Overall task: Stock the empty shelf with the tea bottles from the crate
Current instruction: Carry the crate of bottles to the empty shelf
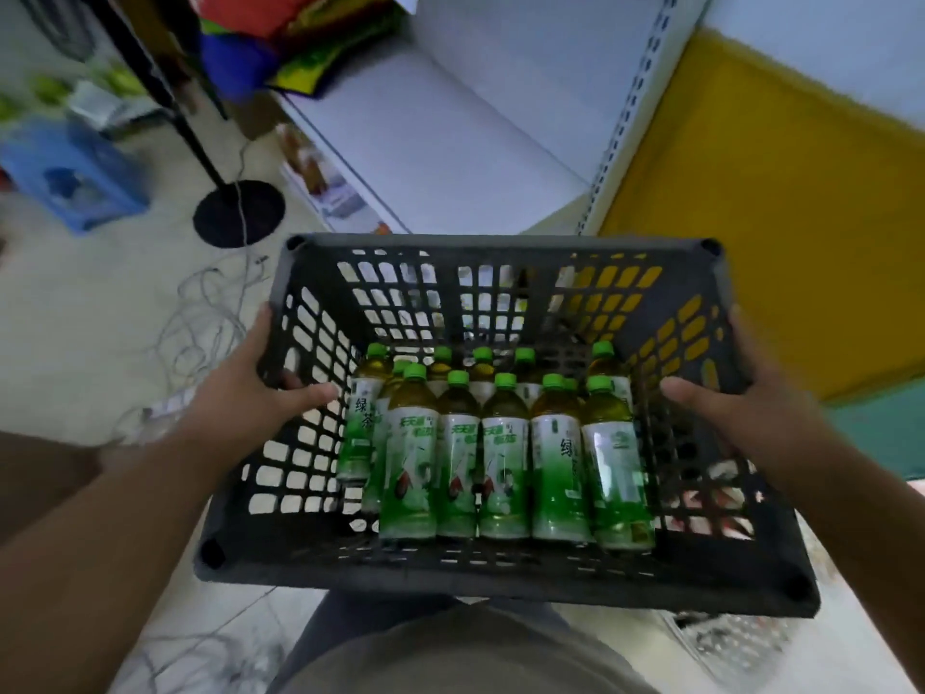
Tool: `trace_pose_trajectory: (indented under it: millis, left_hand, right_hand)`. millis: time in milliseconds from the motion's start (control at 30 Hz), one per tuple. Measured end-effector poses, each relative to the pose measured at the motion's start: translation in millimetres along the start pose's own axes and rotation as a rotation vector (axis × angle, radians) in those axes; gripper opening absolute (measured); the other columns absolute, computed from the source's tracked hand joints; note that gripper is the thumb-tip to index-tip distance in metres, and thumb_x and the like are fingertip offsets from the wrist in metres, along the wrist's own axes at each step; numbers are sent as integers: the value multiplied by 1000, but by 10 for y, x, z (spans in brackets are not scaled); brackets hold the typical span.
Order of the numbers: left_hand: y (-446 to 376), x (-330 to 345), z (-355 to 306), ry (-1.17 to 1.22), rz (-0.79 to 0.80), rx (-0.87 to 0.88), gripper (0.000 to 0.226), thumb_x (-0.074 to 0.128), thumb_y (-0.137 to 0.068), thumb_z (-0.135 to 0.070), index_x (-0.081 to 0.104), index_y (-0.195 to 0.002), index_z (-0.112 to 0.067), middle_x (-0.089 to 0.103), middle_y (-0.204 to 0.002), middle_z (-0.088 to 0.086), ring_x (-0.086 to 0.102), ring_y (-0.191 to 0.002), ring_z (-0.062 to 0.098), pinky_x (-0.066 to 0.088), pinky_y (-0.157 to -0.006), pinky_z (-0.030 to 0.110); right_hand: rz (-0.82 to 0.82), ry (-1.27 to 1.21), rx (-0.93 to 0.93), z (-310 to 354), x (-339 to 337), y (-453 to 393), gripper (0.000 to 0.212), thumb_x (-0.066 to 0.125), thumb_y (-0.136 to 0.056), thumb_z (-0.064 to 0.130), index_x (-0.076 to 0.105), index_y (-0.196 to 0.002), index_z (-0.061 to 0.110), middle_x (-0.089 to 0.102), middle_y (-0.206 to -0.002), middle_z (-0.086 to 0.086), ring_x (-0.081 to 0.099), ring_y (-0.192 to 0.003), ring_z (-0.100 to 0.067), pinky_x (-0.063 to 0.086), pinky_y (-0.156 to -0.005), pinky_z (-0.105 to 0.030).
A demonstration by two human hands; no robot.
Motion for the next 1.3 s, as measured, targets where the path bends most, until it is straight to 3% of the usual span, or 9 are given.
trace_pose_trajectory:
  millis: [100,200,300,467,767,867,967,1167,1300]
  left_hand:
    - [222,-566,523,62,-91,-101,108,90,-66,-44,13,-133,-81,71,-78,-14,68,-64,2,51,-57,29]
    - [397,-1179,1102,88,-161,-226,119,87,-61,-52,4,-144,-68,68,-83,-27,68,-65,2,49,-55,23]
    - [559,-1743,1560,102,-220,-322,123,81,-52,-62,5,-148,-60,66,-84,-20,61,-71,1,49,-67,28]
    - [617,-2545,1999,126,-289,-432,124,82,-54,-57,7,-153,-53,52,-144,0,56,-109,17,48,-87,39]
    - [92,-3409,2547,285,-487,-570,115,81,-67,-41,9,-156,-47,54,-141,6,60,-114,28,54,-80,39]
    - [-204,-3723,2661,304,-562,-627,114,83,-69,-41,9,-156,-48,55,-139,5,62,-107,25,55,-81,44]
    - [-460,-4041,2830,327,-639,-656,120,82,-62,-48,8,-155,-49,56,-139,3,61,-95,13,52,-69,32]
    - [-1036,-4669,3365,386,-792,-699,126,84,-51,-56,10,-153,-52,52,-146,-1,51,-86,-4,42,-69,20]
    - [-1594,-5217,3836,430,-846,-716,125,85,-52,-58,11,-153,-52,61,-114,-18,59,-74,-7,46,-65,19]
  right_hand:
    - [101,57,-43,504,629,-53,128,80,-34,87,10,-141,75,30,-161,19,46,-138,-30,45,-101,-58]
    - [174,157,-133,1049,1374,-79,129,77,-41,85,11,-149,64,24,-164,15,34,-146,-27,39,-109,-57]
    - [244,196,-199,1565,2078,-84,127,76,-42,81,15,-151,60,40,-157,12,54,-126,-25,46,-100,-45]
    - [396,185,-252,2301,3109,-232,132,80,-35,80,17,-150,62,34,-161,9,56,-126,-34,54,-91,-56]
    - [539,254,-370,3738,4717,-1154,125,79,-35,78,15,-141,73,58,-141,0,66,-67,-22,51,-41,-28]
    - [658,309,-424,4366,5217,-1399,142,79,-23,84,16,-148,61,48,-152,0,65,-110,-30,60,-77,-48]
    - [735,348,-516,5042,5741,-1672,152,76,-17,90,17,-153,55,41,-158,0,46,-137,-29,44,-107,-56]
    - [795,312,-662,6274,6911,-1951,112,82,-34,72,32,-135,70,56,-120,36,58,-101,-1,45,-96,-37]
    - [814,348,-629,6897,7742,-2196,136,83,-30,73,24,-152,53,44,-156,4,52,-130,-26,47,-103,-52]
Point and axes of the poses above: each hand's wrist, its own y-axis away from the middle knuckle, its own x-axis out of the palm, z = x × y, the point moved 3 cm from there along -y, towards the middle knuckle
